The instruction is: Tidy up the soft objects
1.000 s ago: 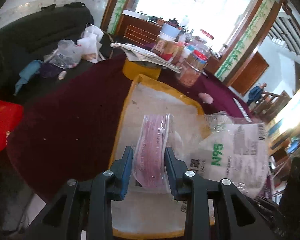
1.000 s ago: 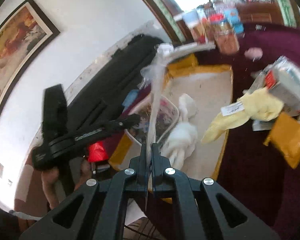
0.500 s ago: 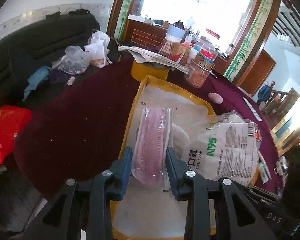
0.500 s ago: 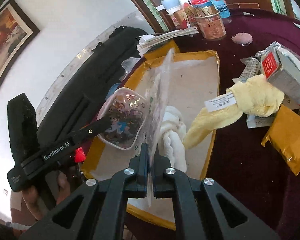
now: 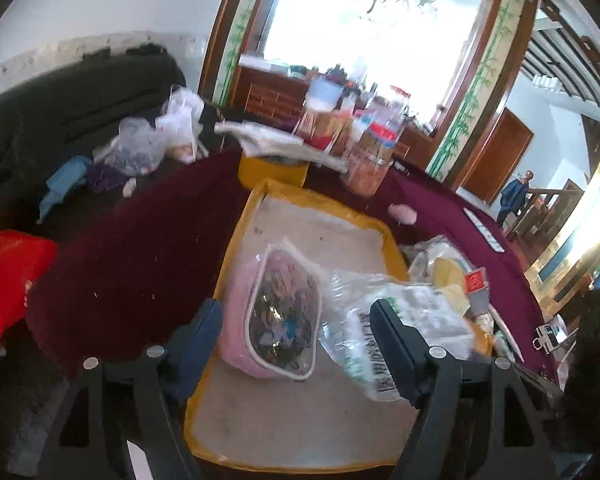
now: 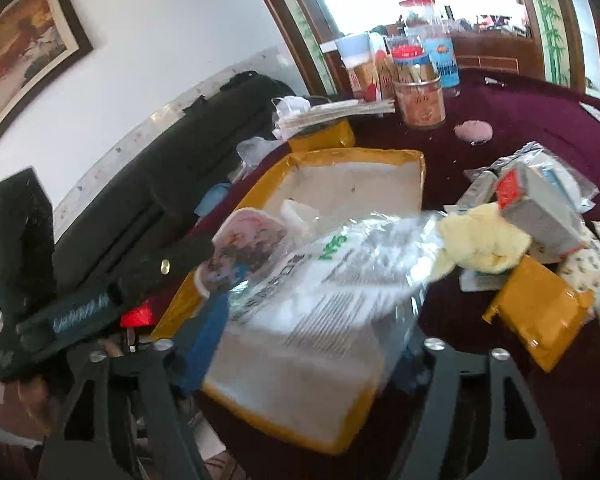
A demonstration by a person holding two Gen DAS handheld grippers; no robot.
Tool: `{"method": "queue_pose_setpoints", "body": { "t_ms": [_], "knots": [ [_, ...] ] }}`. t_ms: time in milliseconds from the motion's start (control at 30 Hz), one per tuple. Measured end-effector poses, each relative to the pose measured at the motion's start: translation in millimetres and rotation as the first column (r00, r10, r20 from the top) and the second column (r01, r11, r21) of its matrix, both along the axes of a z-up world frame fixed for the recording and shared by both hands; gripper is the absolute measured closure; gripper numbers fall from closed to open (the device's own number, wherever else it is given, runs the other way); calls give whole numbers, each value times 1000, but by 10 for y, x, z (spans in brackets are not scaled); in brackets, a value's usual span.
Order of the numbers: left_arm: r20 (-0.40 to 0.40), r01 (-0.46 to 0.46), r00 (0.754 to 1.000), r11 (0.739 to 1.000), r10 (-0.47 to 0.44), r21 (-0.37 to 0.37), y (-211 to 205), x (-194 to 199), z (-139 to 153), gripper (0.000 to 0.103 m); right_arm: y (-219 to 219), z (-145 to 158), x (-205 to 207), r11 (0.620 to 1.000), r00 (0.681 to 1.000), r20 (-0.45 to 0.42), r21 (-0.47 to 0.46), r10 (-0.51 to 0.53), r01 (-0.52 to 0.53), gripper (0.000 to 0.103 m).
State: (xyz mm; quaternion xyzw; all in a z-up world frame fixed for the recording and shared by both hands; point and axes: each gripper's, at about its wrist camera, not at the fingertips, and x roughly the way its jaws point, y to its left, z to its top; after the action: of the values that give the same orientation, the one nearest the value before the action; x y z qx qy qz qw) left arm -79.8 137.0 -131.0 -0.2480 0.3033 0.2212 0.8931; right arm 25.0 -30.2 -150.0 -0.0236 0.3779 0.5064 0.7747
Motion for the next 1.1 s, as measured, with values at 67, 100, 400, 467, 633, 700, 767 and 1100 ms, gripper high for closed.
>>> {"method": "queue_pose_setpoints", "body": {
  "t_ms": [67, 100, 400, 467, 633, 700, 767, 1100],
  "knots": [
    [22, 1, 1000, 1000, -1, 20, -61, -16, 62, 20, -115, -5, -72, 1000, 1000, 15, -24, 12, -11, 22],
    [30, -6, 1000, 999, 4, 49, -115, -29, 111, 19, -165, -12, -94, 999, 1000, 15, -32, 10, -9, 22],
    [-2, -39, 999, 903, 45, 428, -738, -94, 522, 8, -570, -147, -22, 1000, 997, -74, 6, -23, 24, 22],
    [-1, -16, 1000, 911, 18, 412, -760, -89, 557, 8, -582, -164, 11, 999, 995, -90, 4, -32, 32, 22],
    [23, 30, 999, 943, -39, 332, -751, -112, 582, 8, -863, -180, 66, 992, 986, -118, 28, -117, 121, 22],
    [43, 71, 995, 961, -85, 268, -767, -100, 566, 8, -998, -202, 108, 988, 979, -139, 32, -148, 154, 22],
    [30, 139, 989, 970, -148, 200, -802, -23, 508, 8, -1127, -222, 144, 982, 971, -157, 29, -179, 186, 22],
    [-20, 297, 955, 955, -297, -2, -1018, 406, 261, 8, -1344, -215, 300, 972, 961, -156, 22, -226, 232, 22]
  ]
}}
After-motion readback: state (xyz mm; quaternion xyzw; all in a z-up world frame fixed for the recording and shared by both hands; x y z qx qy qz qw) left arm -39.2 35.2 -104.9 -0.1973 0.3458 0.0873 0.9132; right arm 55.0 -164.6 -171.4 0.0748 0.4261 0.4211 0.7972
